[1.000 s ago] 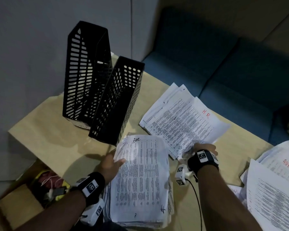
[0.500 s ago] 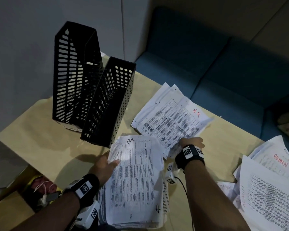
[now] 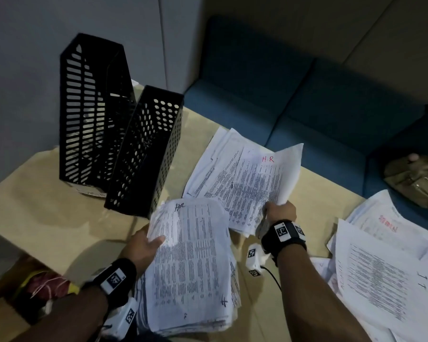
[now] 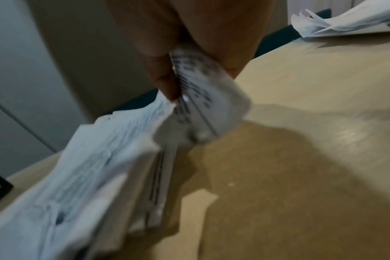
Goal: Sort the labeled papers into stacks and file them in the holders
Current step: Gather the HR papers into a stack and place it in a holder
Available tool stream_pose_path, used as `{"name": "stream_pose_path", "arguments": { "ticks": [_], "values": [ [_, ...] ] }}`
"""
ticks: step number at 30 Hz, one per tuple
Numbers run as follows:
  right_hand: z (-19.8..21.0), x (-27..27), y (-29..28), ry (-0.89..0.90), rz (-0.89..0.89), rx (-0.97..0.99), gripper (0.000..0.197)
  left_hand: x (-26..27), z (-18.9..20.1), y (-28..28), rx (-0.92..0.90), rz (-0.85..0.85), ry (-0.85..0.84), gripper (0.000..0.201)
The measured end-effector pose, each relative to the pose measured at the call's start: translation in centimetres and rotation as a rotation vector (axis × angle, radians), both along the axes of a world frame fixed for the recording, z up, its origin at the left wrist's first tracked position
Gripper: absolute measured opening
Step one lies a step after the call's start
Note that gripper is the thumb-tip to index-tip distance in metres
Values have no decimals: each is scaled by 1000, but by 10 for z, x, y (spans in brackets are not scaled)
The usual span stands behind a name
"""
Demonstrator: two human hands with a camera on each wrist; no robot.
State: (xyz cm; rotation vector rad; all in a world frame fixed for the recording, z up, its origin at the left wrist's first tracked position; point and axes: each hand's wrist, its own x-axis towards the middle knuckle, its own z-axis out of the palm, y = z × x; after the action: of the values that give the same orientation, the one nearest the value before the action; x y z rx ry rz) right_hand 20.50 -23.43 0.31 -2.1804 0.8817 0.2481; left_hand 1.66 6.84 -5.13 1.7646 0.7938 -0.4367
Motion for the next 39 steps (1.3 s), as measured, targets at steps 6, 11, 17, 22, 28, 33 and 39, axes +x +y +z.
{"name": "stream_pose_path", "arguments": {
  "ticks": [6,11,17,22,28,33,39],
  "values": [
    [67,-9,-25,-292,0,86,23,0,17,-8,40,32,-4,31],
    [142,-23,-50,-562,35,289,14,1,28,-13,23,26,-23,35],
    [124,-65,-54,-229,154,527,29,6,18,-12,1,24,-39,50],
    [42,-110,-35,139,249,365,40,14,41,-29,-58,87,-119,41],
    [-2,-125,7,215,473,180,74,18,38,-28,-149,143,-141,75],
    [0,-103,7,79,366,64,72,13,28,-27,-141,58,-140,86],
    [10,-83,19,338,749,-260,46,15,36,-35,-59,-37,-95,69]
  ]
}}
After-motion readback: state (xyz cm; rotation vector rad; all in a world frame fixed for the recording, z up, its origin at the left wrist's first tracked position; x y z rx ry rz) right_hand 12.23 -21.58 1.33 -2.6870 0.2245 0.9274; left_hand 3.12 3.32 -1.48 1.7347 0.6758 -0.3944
